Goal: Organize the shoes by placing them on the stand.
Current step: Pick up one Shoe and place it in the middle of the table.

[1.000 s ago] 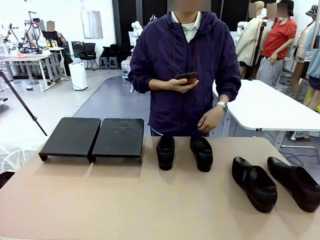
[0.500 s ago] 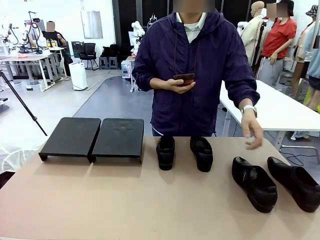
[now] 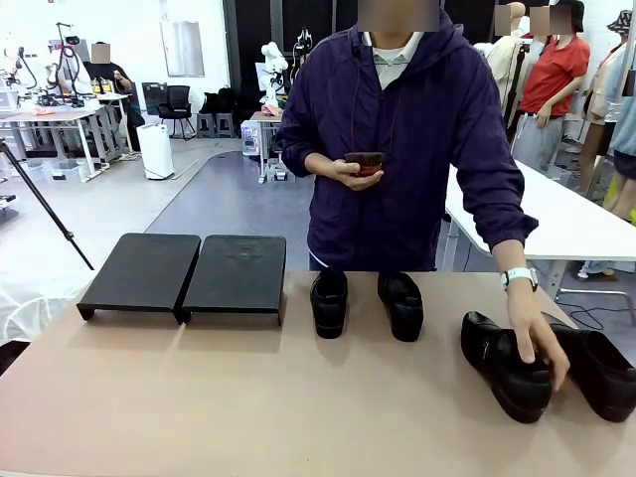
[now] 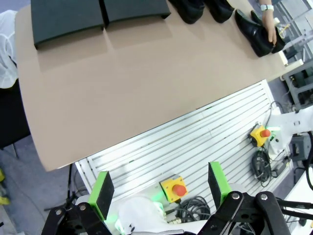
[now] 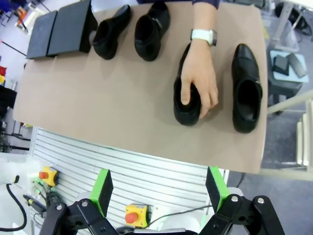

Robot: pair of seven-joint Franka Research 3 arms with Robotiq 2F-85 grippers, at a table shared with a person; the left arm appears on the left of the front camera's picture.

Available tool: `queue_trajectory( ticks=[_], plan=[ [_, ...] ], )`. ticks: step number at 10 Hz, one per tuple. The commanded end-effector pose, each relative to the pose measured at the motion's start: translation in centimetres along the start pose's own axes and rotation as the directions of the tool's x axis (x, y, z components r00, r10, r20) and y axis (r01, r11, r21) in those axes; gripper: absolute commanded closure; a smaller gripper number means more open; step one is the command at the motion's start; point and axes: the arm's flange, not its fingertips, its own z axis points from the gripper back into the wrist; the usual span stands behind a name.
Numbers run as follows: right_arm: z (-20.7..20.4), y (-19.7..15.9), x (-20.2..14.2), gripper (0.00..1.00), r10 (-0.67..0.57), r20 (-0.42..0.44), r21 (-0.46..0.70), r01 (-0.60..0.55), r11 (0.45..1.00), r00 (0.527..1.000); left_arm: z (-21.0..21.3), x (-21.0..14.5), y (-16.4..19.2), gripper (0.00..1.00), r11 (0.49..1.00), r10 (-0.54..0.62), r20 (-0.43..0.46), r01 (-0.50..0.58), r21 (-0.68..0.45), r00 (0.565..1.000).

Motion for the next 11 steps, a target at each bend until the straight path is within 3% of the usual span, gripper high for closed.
queue_trajectory(
  ticks=[1, 3, 6, 9, 11],
  plan=[
    [2.8, -1.4, -0.6, 0.0, 0.002, 0.001, 0.006, -0.002, 1.0, 1.0, 0.0, 0.0, -0.2, 0.0, 1.0, -0.012, -0.001, 0.012, -0.007, 1.0],
    [6.5, -2.6, -4.1, 0.0, -0.063, -0.033, -0.022, 0.062, 0.998, 0.997, 0.0, 0.0, -0.2, 0.0, 1.0, -0.012, -0.001, 0.012, -0.007, 1.0],
    [8.7, -3.8, -8.1, 0.0, -0.117, 0.025, -0.02, 0.117, 0.993, 0.993, 0.0, 0.0, -0.2, 0.0, 1.0, -0.012, -0.001, 0.012, -0.007, 1.0],
    [7.9, -3.9, -8.6, 0.0, -0.109, 0.017, -0.01, 0.109, 0.994, 0.994, 0.0, 0.0, -0.2, 0.0, 1.0, -0.012, -0.001, 0.012, -0.007, 1.0],
    [6.2, -3.5, -6.6, 0.0, -0.071, -0.006, 0.0, 0.071, 0.997, 0.997, 0.0, 0.0, -0.2, 0.0, 1.0, -0.012, -0.001, 0.012, -0.007, 1.0]
  ],
)
